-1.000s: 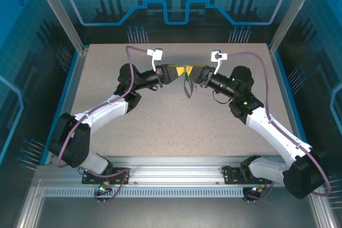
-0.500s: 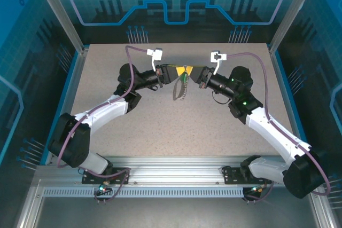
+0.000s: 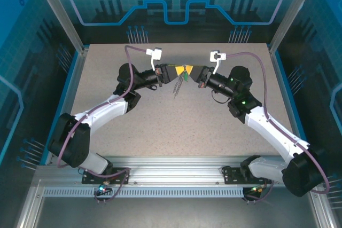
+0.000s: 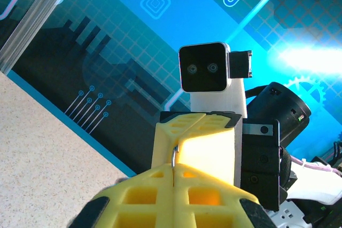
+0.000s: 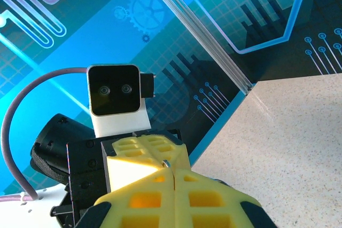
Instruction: Put the keys on the keyring
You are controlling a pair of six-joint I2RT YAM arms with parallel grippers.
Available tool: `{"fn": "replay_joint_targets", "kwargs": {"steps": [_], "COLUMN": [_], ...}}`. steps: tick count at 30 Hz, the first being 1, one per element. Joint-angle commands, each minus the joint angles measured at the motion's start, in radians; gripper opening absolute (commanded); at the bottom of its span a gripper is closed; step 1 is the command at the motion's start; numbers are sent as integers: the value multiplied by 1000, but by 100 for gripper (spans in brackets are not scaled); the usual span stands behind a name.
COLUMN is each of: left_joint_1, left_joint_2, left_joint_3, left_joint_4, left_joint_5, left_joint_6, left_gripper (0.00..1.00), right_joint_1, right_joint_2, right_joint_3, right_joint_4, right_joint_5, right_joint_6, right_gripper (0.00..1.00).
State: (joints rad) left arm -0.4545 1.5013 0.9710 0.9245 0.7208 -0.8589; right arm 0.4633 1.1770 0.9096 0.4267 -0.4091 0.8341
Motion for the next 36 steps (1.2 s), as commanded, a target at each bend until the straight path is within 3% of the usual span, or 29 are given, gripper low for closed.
{"fn": "replay_joint_targets", "kwargs": {"steps": [1,7,19,29,36], "left_joint_1": [18,92,152,171,172], "left_joint_2": [4,-1,59,144,200], "left_joint_3": [-3,23,190,348,418], "left_joint_4": [12,-33,-284,-413,-426], "left_joint_5": [15,45,143,238,309], "left_joint_6": [11,15,171,234,218], "left_gripper": [17,41,62,69,63], "right_joint_1": [-12,-97,-201,-219,-221], "right_joint_2": [7,46,224,345,371], "right_joint_3": [11,67,311,493,533], "right_joint_4": [-11,-81,-295,-467,-519], "right_joint_5": [-46,-158,-419,-550,-580], "right_joint_6": [-32,-78,-229,-339,-369], "right_gripper": [0,0,0,0,0]}}
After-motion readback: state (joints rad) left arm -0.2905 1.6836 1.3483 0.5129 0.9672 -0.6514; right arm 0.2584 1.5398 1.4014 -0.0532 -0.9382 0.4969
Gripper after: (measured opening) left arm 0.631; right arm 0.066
